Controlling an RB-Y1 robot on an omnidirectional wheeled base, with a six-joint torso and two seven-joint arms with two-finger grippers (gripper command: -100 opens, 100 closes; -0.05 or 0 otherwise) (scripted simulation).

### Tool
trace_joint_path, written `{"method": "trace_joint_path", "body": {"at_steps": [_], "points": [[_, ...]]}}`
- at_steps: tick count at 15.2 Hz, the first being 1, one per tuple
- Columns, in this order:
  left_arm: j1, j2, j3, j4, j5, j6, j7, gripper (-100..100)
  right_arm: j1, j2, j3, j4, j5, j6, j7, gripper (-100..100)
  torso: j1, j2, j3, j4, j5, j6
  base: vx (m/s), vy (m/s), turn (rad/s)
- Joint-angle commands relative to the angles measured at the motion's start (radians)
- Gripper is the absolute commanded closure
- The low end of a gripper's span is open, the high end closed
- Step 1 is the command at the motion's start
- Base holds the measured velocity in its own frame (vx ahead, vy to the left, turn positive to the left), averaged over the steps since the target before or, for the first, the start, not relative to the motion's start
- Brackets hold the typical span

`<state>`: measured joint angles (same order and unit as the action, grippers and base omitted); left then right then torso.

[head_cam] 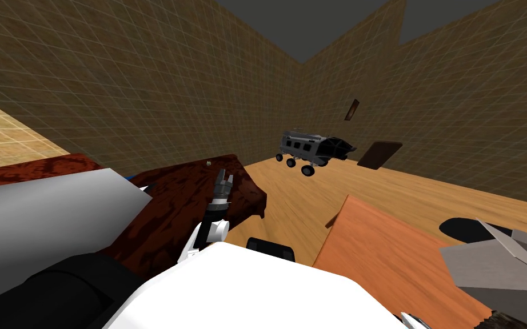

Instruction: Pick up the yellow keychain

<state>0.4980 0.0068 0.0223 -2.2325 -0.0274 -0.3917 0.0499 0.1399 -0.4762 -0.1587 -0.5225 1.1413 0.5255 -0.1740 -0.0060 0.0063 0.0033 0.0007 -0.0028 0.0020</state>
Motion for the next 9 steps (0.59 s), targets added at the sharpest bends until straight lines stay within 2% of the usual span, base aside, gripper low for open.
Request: {"method": "trace_joint_path", "body": {"at_steps": [1, 3, 4, 5, 6, 8, 9], "points": [[0.000, 0.000, 0.000, 0.000, 0.000, 0.000, 0.000, 0, 0.007, 0.002, -0.006, -0.021, -0.013, 0.004, 0.050, -100, 0.000, 0.000, 0.000, 0.000, 0.000, 0.000, -0.009, -0.002, 0.001], [0.000, 0.000, 0.000, 0.000, 0.000, 0.000, 0.000, 0, 0.007, 0.002, -0.006, -0.021, -0.013, 0.004, 0.073, -100, 0.001, -0.002, -0.001, 0.000, 0.000, 0.000, 0.003, 0.001, 0.000], [0.000, 0.000, 0.000, 0.000, 0.000, 0.000, 0.000, 0, -0.043, 0.011, -0.001, -0.017, -0.052, 0.028, 0.110, -100, 0.001, -0.003, -0.002, -0.001, 0.000, 0.000, -0.044, -0.012, -0.107], [0.000, 0.000, 0.000, 0.000, 0.000, 0.000, 0.000, 0, -0.050, 0.011, -0.001, -0.017, -0.052, 0.028, 0.102, -100, 0.000, -0.002, -0.001, -0.001, 0.000, 0.000, -0.089, -0.029, -0.121], [0.000, 0.000, 0.000, 0.000, 0.000, 0.000, 0.000, 0, -0.050, 0.011, -0.001, -0.017, -0.052, 0.028, 0.132, -100, -0.001, 0.001, 0.000, 0.000, 0.000, 0.000, -0.087, -0.034, -0.053], [0.000, 0.000, 0.000, 0.000, 0.000, 0.000, 0.000, 0, -0.050, 0.011, -0.001, -0.017, -0.052, 0.028, 0.146, -100, -0.001, 0.001, 0.001, 0.000, 0.000, 0.000, -0.042, -0.018, 0.005], [0.000, 0.000, 0.000, 0.000, 0.000, 0.000, 0.000, 0, -0.088, 0.020, 0.004, -0.013, -0.091, 0.053, 0.207, -100, -0.001, 0.000, 0.000, 0.000, 0.000, 0.000, -0.065, -0.018, -0.102]]}}
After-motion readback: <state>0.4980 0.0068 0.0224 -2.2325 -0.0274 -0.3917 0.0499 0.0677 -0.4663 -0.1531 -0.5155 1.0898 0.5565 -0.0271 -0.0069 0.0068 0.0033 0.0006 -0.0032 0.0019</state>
